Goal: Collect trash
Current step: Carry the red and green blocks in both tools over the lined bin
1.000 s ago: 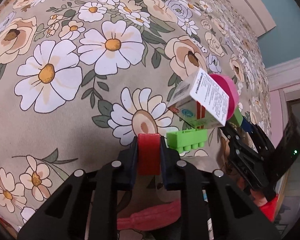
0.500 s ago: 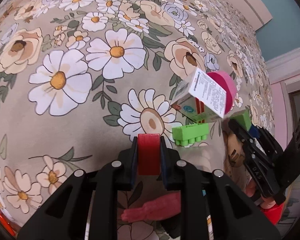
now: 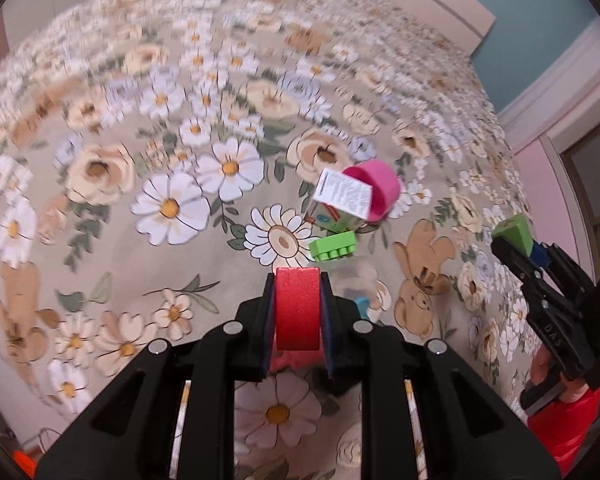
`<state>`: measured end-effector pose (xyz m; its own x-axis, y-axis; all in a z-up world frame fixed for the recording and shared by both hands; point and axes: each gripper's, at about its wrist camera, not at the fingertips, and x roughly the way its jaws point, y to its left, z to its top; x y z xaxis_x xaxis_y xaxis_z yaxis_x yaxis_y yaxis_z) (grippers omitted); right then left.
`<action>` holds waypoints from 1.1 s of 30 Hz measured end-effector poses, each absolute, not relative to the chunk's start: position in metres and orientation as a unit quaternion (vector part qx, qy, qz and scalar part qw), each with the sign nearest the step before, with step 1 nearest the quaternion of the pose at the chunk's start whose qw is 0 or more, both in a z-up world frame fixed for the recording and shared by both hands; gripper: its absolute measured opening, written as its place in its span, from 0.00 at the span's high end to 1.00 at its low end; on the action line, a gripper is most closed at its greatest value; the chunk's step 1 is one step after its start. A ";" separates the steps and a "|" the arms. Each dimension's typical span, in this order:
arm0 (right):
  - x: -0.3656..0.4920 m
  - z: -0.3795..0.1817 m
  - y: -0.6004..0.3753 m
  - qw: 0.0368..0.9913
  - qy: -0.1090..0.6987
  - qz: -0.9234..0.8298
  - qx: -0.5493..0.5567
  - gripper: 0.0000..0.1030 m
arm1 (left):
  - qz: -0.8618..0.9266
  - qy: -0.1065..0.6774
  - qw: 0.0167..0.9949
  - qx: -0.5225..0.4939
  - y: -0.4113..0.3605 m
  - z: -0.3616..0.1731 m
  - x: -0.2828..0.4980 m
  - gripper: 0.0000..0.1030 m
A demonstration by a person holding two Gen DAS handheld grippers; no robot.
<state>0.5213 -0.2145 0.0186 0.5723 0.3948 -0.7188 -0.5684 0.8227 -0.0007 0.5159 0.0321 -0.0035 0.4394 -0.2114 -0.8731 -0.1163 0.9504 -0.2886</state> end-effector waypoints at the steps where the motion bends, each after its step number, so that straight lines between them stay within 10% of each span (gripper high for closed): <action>1: 0.514 0.025 -0.215 0.880 0.369 0.274 -0.119 0.68 | -0.029 0.525 0.838 -0.150 0.031 0.002 0.511 0.80; 17: 0.345 0.120 -0.212 0.891 0.309 0.294 -0.156 0.68 | -0.070 0.458 0.885 -0.050 0.014 0.098 0.360 0.80; 33: 0.200 0.102 -0.191 0.878 0.311 0.316 -0.182 0.68 | -0.118 0.472 0.874 0.012 0.013 0.077 0.230 0.80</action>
